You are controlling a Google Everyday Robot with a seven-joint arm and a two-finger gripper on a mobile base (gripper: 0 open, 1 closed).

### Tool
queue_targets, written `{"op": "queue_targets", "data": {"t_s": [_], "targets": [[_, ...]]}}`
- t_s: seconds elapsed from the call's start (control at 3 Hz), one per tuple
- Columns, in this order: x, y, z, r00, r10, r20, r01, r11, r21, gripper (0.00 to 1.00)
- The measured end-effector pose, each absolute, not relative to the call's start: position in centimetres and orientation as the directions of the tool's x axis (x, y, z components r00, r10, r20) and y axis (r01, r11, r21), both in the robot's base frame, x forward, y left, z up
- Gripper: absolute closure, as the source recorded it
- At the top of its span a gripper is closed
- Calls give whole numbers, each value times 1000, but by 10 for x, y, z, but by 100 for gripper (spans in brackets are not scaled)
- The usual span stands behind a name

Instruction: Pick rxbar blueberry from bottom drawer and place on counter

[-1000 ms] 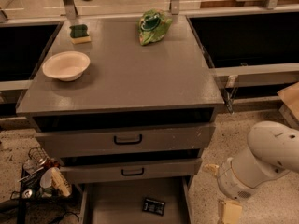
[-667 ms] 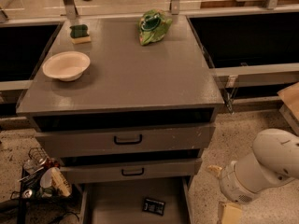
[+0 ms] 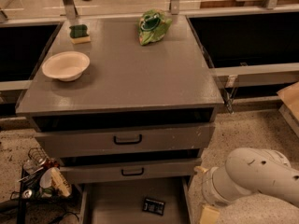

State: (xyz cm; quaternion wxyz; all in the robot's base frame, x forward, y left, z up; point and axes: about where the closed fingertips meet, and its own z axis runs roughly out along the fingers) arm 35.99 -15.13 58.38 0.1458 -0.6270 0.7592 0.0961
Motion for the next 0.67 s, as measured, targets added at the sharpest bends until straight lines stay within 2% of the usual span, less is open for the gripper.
{"op": "queue_targets", "data": {"t_s": [0.33, 0.67], "targets": [[382, -141, 557, -201, -915, -351, -968, 241, -73, 0], [382, -141, 556, -201, -915, -351, -968, 241, -73, 0]]}}
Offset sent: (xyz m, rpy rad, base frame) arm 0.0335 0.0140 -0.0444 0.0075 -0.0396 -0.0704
